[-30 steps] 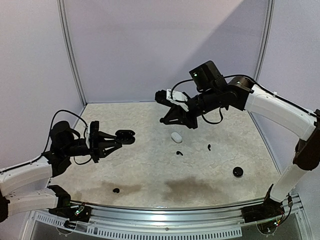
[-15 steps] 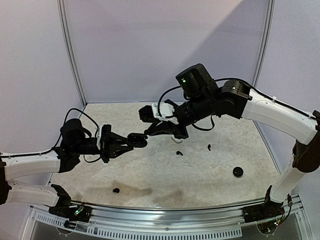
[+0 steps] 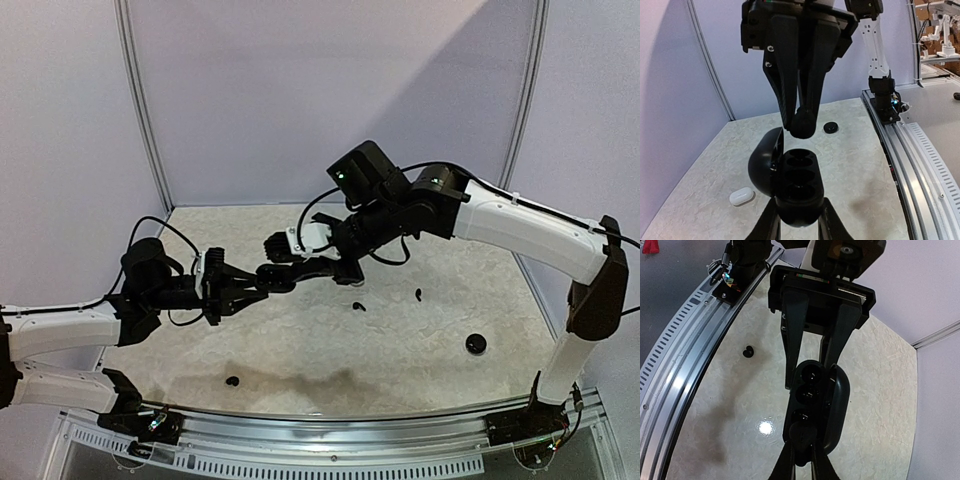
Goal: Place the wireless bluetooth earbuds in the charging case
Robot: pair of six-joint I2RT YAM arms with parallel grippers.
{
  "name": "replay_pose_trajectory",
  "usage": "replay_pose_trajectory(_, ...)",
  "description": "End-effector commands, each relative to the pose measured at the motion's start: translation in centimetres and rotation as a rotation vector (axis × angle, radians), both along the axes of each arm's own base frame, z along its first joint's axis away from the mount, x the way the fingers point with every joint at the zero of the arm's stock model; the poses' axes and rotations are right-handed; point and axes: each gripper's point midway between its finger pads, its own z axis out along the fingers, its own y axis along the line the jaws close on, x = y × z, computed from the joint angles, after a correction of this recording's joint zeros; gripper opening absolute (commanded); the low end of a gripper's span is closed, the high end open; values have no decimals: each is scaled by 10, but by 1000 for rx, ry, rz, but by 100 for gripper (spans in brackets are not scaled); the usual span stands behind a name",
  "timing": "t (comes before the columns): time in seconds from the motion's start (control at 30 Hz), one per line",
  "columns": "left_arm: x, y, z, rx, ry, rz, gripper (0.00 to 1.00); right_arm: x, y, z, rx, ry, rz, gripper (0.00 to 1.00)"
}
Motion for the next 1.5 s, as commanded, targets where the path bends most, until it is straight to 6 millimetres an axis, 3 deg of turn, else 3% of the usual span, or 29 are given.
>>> replay_pose_trajectory(0.0,-1,-4,11,-25,-32,2,0,1,6,-3,-17,-14,4,1)
replay_pose_trajectory(0.77,-4,-4,11,-35,-59,6,0,27,14,-17,-52,-72,-89,11)
replay_pose_trajectory(1.47,-4,-3,10,-36,-40,12,0,33,17,-7,-20,-83,-122,28)
